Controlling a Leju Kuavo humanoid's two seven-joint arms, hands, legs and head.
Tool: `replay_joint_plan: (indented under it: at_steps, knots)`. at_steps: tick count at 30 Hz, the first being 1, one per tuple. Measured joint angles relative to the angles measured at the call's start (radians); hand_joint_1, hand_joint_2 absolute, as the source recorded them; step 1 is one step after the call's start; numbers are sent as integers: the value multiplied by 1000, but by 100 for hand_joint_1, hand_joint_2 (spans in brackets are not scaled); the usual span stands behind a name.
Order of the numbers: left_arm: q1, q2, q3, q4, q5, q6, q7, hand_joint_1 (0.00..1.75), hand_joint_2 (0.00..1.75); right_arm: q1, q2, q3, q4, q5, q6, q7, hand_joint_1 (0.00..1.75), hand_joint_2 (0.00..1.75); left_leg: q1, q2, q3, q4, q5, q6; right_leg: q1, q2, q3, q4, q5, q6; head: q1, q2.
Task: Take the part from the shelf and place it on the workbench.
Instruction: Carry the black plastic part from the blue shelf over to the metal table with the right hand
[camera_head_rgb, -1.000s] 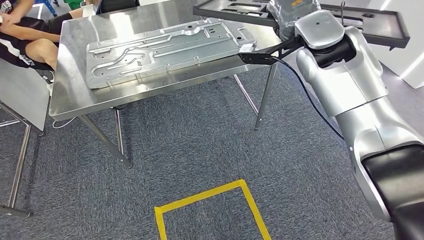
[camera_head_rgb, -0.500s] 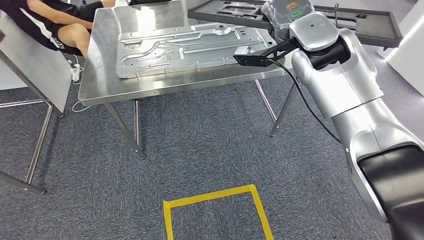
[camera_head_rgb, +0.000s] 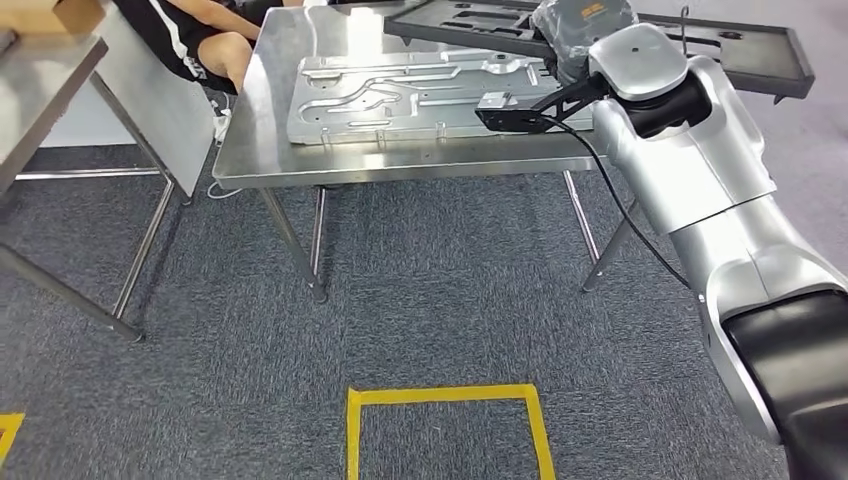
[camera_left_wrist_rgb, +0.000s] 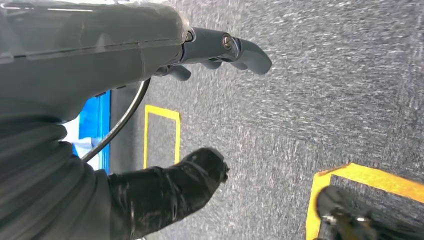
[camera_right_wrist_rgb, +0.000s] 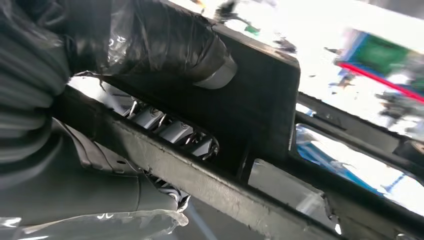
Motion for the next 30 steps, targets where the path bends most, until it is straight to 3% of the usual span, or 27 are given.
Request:
replay_joint_plan:
  at_steps: [1,2,4,6,9,11,12,15,16,17,18,20,22,26,28,30]
  knots:
    - [0,0,0,0,-1,0,0,0,175,1,0,0,0,-3,-1,-2,175,175,2,3,-15,30,-4,-3,1,-7,0,0,-1,0,0,0]
    - [0,0,0,0,-2,0,0,0,175,3,0,0,1,-5,-1,-4,175,175,3,5,-11,22,10,-4,1,-12,0,1,-1,0,0,0]
    - [0,0,0,0,-2,0,0,0,175,2,0,0,1,-5,-3,-3,175,175,4,9,51,-99,74,-2,1,-20,2,3,-3,4,0,0]
    - [1,1,0,0,-3,0,0,0,175,0,-1,0,2,-5,-5,-1,175,175,0,15,112,-217,113,6,5,-22,0,6,-6,10,0,0]
    - [0,1,0,0,-4,0,0,0,175,-1,-1,0,2,-5,-5,-1,175,175,-6,14,126,-248,117,21,7,-24,-1,5,-4,25,0,0]
    - [-1,1,0,0,-5,0,-1,0,175,-3,-3,0,2,-5,-5,1,175,175,-3,14,131,-257,123,33,5,-20,-8,22,-18,35,0,0]
    - [-1,1,0,0,-6,-1,-2,0,175,-4,-4,0,2,-5,-5,3,175,175,0,14,134,-262,125,39,5,-16,-22,54,-39,39,0,0]
    - [-2,1,0,0,-11,-3,-9,0,175,-3,-6,0,4,-5,-5,9,175,175,-1,13,135,-263,126,50,4,-8,-110,241,-125,46,0,0]
    - [-2,1,0,0,-11,-4,-11,0,175,-1,-7,0,6,-4,-5,10,175,175,-1,11,135,-262,125,51,3,-7,-130,282,-133,48,0,0]
    - [-2,1,0,0,-12,-5,-13,0,175,0,-8,0,7,-4,-5,10,175,175,-1,9,135,-260,124,51,3,-7,-133,286,-122,48,0,0]
    - [-2,1,0,0,-12,-6,-14,0,175,0,-8,0,8,-4,-5,10,175,175,-1,6,135,-257,123,50,2,-7,-116,250,-94,47,0,0]
    - [-1,1,0,0,-12,-8,-16,0,175,-2,-9,0,8,-4,-6,10,175,175,-3,1,133,-248,117,45,3,-5,-52,117,-31,40,0,0]
    - [-1,1,0,0,-13,-10,-17,0,175,-4,-9,0,8,-3,-7,11,175,175,-5,-2,127,-240,114,37,8,-2,-12,31,-8,33,0,0]
    - [-1,0,0,0,-14,-10,-17,0,175,-1,-9,0,10,-3,-9,11,175,175,-5,-3,116,-228,105,20,8,-4,-6,11,-4,15,0,0]
    - [0,0,0,0,-14,-10,-18,0,175,-2,-8,0,10,-3,-10,12,175,175,-2,1,83,-150,57,12,4,-7,-3,4,0,4,0,0]
    - [0,0,0,0,-16,-10,-18,0,175,0,-8,0,12,-3,-10,11,175,175,-2,3,24,-20,0,5,5,-7,-3,3,0,0,0,0]
